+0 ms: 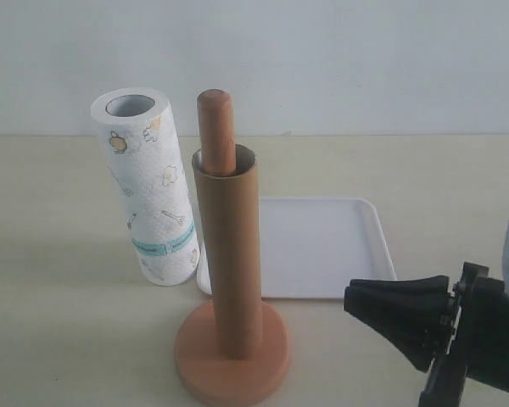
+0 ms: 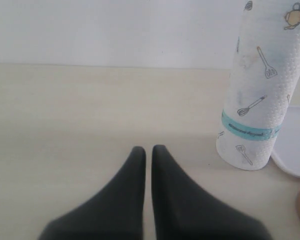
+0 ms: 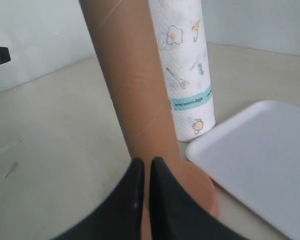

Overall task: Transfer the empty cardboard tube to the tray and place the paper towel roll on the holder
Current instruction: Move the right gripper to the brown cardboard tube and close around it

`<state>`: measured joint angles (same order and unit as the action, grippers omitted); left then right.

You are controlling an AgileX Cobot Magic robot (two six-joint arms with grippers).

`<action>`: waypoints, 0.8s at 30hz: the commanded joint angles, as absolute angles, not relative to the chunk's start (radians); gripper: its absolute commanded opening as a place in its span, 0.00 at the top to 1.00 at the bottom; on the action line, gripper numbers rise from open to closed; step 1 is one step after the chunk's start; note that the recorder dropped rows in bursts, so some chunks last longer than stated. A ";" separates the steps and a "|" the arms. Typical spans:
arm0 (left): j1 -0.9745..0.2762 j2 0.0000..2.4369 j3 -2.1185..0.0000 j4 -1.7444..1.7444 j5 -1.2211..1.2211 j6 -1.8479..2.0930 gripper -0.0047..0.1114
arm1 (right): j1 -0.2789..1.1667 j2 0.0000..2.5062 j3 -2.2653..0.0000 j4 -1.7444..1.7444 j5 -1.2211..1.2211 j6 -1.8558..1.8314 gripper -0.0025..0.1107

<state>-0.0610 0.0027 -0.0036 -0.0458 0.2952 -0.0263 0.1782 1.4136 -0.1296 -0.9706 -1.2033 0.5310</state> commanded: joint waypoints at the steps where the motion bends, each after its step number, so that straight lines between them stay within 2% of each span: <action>1: -0.063 0.000 0.000 -0.045 0.295 -0.024 0.92 | 0.171 1.418 -0.132 -0.884 -1.221 0.521 0.94; 7: -0.063 0.000 0.000 -0.045 0.295 -0.024 0.92 | 0.193 1.418 -0.132 -0.880 -1.221 0.577 0.94; 15: -0.063 0.000 0.000 -0.045 0.295 -0.024 0.92 | 0.472 1.418 -0.236 -0.818 -1.221 0.573 0.94; 19: -0.063 0.000 0.000 -0.045 0.295 -0.024 0.92 | 0.556 1.418 -0.292 -0.728 -0.986 0.531 0.94; 24: -0.063 0.000 0.000 -0.045 0.295 -0.024 0.92 | 0.607 1.418 -0.324 -0.720 -0.934 0.531 0.94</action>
<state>-0.0610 0.0027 -0.0036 -0.0458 0.2952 -0.0263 0.5882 1.4211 -0.3103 -0.7325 -0.9595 0.5398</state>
